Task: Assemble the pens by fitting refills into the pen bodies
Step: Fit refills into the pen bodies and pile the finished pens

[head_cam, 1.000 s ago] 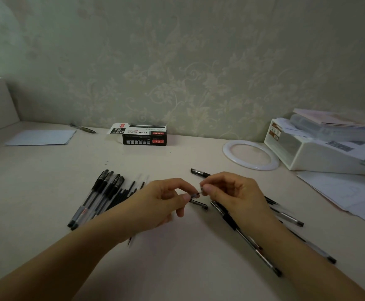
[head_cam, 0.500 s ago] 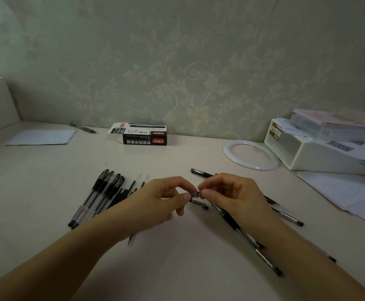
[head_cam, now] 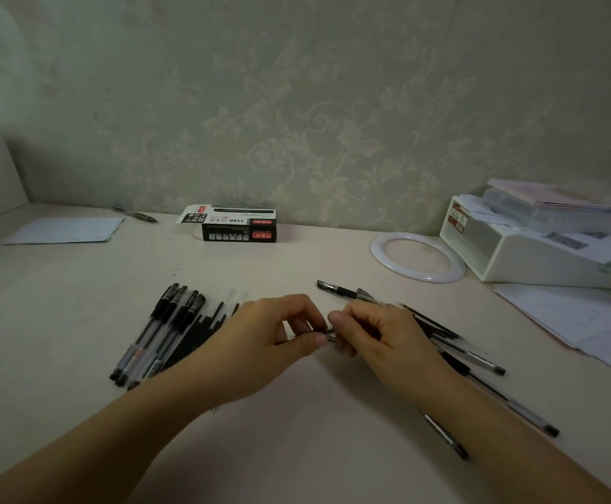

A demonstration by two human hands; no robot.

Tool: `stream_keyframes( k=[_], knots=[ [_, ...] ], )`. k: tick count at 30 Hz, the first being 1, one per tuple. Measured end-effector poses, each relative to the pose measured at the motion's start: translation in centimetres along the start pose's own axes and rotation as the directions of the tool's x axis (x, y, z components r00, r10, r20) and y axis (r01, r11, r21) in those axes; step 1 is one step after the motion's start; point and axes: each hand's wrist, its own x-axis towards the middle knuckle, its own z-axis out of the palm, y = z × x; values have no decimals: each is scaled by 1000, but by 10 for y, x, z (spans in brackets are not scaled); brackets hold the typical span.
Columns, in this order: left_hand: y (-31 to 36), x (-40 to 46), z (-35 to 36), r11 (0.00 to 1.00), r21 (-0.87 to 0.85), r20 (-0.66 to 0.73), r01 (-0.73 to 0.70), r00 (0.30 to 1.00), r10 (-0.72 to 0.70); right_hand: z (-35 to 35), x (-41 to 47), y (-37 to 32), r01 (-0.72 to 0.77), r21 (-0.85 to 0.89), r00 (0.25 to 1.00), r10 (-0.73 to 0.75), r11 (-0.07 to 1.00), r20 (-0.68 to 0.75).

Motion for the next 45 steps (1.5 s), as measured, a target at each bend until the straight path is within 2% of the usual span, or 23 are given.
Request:
stream_keyframes(
  k=[7,20,25,31,33,37,40,43,45],
  knots=[
    [-3,0,-1,1000,5,-32,29,999,-29,-2,2,1,6,13,1000,-6,1000,1],
    [4,0,-1,998,36,27,44,999,-45,-3,2,1,16,55,1000,-17,998,7],
    [3,0,-2,998,63,-24,3,1000,-2,0,0,0,37,-33,999,-37,999,-14],
    [3,1,0,996,-63,-64,59,996,-63,-1,1,-4,46,32,999,-45,998,-20],
    [3,1,-1,998,-47,-57,48,997,-51,-2,1,-4,69,13,998,-69,997,-5],
    [6,0,-5,999,44,-140,-24,990,30,-3,0,-4,55,35,998,-54,998,-10],
    [5,0,-4,999,45,-161,-10,987,17,0,0,-6,36,45,999,-35,998,-35],
    [2,1,-3,999,21,-207,49,977,-43,1,0,-4,9,-41,991,-15,999,-132],
    [-2,2,-4,995,4,-222,102,970,-99,-1,1,0,-16,-276,990,-23,961,-139]
  ],
)
